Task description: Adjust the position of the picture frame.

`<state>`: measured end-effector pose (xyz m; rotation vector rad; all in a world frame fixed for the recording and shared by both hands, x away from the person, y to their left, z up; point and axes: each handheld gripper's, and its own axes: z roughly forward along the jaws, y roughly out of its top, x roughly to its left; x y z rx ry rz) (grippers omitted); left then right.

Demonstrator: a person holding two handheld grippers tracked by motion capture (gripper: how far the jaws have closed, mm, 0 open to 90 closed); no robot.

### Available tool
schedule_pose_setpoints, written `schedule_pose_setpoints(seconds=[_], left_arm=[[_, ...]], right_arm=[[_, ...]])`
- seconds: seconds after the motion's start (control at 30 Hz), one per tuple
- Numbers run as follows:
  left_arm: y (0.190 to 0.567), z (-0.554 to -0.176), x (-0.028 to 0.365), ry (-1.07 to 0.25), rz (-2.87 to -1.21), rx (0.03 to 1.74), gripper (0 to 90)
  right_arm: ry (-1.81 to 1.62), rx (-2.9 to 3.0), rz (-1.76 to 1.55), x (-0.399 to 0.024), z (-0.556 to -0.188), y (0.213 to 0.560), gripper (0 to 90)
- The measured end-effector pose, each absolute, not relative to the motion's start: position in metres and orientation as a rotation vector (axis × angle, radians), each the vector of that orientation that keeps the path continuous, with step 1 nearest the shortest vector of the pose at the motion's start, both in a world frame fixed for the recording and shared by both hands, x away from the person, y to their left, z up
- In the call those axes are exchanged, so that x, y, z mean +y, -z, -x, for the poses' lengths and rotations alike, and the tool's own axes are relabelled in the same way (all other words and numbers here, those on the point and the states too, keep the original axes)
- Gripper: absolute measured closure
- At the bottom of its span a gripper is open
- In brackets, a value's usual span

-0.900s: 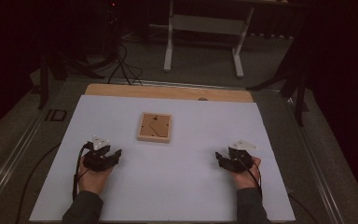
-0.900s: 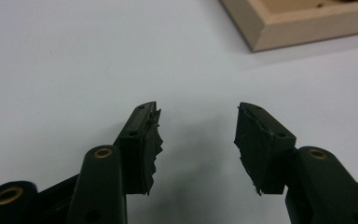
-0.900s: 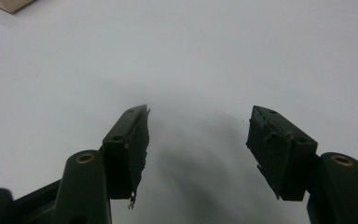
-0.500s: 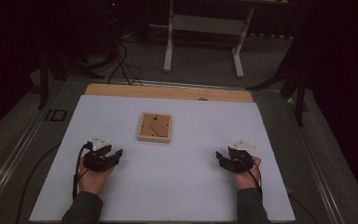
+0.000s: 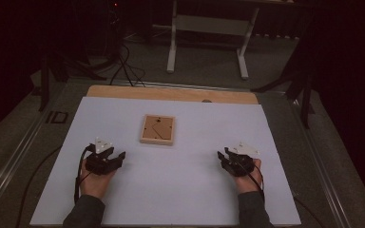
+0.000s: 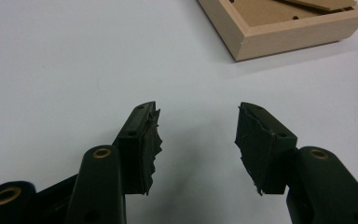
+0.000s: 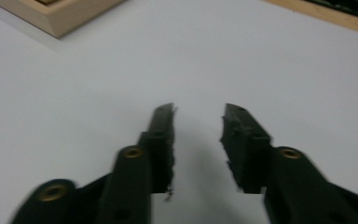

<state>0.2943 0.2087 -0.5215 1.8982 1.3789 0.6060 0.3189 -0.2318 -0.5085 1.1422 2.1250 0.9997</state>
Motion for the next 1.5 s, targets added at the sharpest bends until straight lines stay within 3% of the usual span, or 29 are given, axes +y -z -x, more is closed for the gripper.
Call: schedule_pose_setpoints(seconds=[0.2,0.4,0.8,1.5], left_arm=[[0.522,-0.294,0.209,-0.611,-1.895,1.385,47.6],[0.521,-0.295,0.212,-0.611,-1.889,1.384,47.3],[0.521,-0.296,0.213,-0.611,-1.884,1.385,47.4],[0.521,-0.296,0.212,-0.612,-1.885,1.361,47.2]], right_arm=[[-1.075,2.133,-1.114,-0.223,-0.316,0.499,81.3],[-1.083,2.166,-1.063,-0.210,-0.320,0.491,88.4],[-1.105,2.217,-0.949,-0.169,-0.340,0.480,89.5],[-1.149,2.258,-0.939,-0.138,-0.376,0.498,89.6]])
